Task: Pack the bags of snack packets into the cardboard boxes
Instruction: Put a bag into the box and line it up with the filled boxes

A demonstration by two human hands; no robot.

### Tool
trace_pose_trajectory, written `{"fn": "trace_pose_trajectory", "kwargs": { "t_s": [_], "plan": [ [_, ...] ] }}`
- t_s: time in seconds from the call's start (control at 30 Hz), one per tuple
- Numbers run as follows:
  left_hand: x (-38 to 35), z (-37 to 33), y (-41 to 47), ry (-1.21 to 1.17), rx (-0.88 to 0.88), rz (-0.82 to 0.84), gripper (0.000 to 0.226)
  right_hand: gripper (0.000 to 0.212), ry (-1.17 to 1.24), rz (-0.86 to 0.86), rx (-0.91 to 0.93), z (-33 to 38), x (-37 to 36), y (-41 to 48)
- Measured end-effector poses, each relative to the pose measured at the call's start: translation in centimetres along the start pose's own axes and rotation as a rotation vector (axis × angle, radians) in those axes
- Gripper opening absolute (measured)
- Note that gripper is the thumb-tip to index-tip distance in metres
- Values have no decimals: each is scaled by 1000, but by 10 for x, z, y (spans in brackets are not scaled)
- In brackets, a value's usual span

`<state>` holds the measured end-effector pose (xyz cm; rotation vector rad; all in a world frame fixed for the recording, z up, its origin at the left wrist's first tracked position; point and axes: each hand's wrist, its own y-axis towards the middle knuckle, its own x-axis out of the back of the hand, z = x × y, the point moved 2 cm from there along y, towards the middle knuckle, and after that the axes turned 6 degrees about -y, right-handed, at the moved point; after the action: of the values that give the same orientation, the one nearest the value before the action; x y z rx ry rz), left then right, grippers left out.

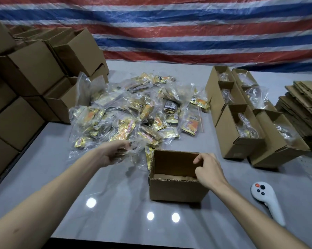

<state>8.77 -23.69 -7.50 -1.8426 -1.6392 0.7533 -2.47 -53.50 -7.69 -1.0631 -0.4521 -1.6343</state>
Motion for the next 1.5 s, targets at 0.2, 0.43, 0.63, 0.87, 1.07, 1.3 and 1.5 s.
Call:
{"fn": "trace_pose_trajectory", "kwargs": {
  "t_s": [0.2, 0.43, 0.63, 0.87, 1.07, 1.3, 1.5],
  "plan": [
    [-6, -51, -59, 81, -147, 75, 12, 33, 81, 4, -18, 0, 1, 0],
    [-27, -95, -124, 422, -326, 304, 8, 47, 297, -20, -104, -3, 2, 0],
    [-64, -82, -129, 767, -393, 311, 40, 50, 417, -76, -141, -6, 1, -1],
    [-98, -62, -108, 851, -278, 344, 15, 29, 498, -61, -87, -10, -6, 0],
    [-102, -61, -98, 788, -216, 409, 16, 31, 555, -44, -85, -16, -4, 3],
    [-102, -29, -64, 810, -221, 438, 68, 30, 612, -7, -55, -17, -3, 4],
    [-114, -17, -48, 1174, -618, 238, 81, 35, 455, -83, 13, -26, -5, 2]
  ]
}}
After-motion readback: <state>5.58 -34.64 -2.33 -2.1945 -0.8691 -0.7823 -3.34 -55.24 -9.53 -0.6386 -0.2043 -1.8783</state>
